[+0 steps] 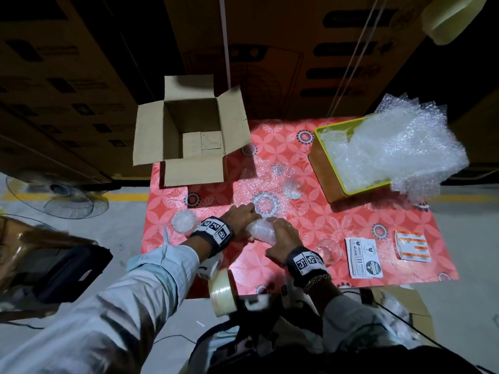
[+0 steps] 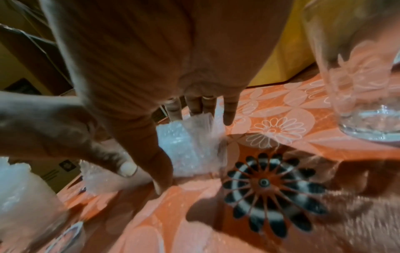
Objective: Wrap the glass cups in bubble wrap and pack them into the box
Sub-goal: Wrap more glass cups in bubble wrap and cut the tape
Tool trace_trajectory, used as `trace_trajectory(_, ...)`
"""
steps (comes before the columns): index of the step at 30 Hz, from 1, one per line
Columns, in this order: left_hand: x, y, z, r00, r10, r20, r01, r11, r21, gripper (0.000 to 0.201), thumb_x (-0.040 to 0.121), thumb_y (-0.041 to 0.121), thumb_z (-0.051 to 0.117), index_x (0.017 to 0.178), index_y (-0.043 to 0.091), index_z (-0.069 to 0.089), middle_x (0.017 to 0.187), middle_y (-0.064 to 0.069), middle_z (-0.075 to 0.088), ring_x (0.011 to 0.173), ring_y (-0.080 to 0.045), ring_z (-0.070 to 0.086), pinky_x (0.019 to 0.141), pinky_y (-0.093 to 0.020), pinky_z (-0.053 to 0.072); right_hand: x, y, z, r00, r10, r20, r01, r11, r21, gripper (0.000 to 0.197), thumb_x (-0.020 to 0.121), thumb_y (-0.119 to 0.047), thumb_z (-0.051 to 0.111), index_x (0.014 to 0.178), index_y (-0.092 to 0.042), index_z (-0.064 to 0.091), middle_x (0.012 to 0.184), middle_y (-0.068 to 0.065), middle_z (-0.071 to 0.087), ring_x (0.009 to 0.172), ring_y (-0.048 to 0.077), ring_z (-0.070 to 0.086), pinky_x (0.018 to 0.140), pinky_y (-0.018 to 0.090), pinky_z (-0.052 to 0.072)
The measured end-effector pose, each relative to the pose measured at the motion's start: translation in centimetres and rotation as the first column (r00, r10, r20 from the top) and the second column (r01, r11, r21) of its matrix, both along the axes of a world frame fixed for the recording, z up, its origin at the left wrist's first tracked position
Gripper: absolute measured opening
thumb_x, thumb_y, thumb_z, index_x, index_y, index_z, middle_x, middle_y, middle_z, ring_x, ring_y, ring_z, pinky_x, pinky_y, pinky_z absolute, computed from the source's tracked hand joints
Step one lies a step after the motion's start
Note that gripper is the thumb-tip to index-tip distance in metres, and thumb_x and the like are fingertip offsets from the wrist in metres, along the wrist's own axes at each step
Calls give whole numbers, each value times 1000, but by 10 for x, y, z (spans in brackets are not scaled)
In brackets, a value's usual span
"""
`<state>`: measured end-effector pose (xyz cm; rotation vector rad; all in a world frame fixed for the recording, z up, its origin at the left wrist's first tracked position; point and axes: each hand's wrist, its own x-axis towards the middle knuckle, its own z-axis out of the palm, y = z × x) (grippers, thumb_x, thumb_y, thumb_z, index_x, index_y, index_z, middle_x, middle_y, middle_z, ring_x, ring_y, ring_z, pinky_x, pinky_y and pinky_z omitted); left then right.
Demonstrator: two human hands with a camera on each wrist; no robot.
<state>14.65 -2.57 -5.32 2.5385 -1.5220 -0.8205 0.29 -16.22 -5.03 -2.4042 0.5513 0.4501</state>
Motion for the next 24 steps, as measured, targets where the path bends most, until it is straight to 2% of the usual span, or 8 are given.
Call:
trace_trajectory(4,2,6,-3,996,58,-62,-61,997,-56,73,82,41,81,144,24,46,131,-7,63,118,-29,61,102,-49,40,1,-4,-7,995,-93,25,90,990,112,57,85,-9,72,137,-20,51,128,3,61,112,24,62,93,37,55)
trace_trajectory(6,4,10,-3,991,97,-93,-102,994,-45,64,89,38,74,142,21,44,130,-8,66,118,-30,62,106,-48,35,3,-8,-7,994,-107,5,105,983,153,52,88,-13,68,136,-24,52,128,3,63,107,24,65,89,37,57)
trace_trajectory(9,4,9,1,986,125,-108,-127,992,-12,45,97,30,65,131,15,39,115,-12,70,104,-33,65,108,-45,32,4,-7,-6,987,-130,98,120,988,100,56,88,-8,69,140,-20,50,137,5,56,121,24,56,104,42,50)
trace_trajectory(11,2,6,6,984,136,-116,-135,991,14,42,101,33,60,131,15,37,113,-12,70,101,-33,65,110,-49,32,2,-4,-2,957,-140,254,144,990,5,49,86,-5,72,131,-15,57,135,4,53,123,25,50,107,40,44)
trace_trajectory(14,1,5,5,984,151,-90,-152,988,-5,44,106,37,53,141,14,39,130,-11,64,119,-31,61,113,-52,30,3,3,3,937,-66,343,88,995,-48,30,87,-3,70,115,-13,64,126,1,56,116,22,50,104,34,42)
trace_trajectory(17,2,5,-2,989,148,9,-147,987,-66,51,109,40,41,153,15,37,158,-8,43,145,-24,42,118,-55,26,7,8,0,962,-16,273,26,999,-32,50,88,2,68,136,-6,59,141,7,56,131,25,50,115,33,38)
trace_trajectory(20,4,4,-6,983,151,103,-139,984,-114,54,110,41,38,157,14,35,164,-7,34,152,-22,30,122,-52,22,15,4,-2,970,-24,243,37,998,-45,62,88,11,62,146,-6,51,148,10,54,137,25,49,118,28,34)
trace_trajectory(24,7,5,-9,986,68,155,-40,983,-177,71,96,43,65,154,10,40,160,-9,41,151,-26,32,126,-51,13,29,-3,0,990,-34,138,37,999,-26,65,89,12,57,151,-8,46,147,8,53,134,25,51,115,32,40)
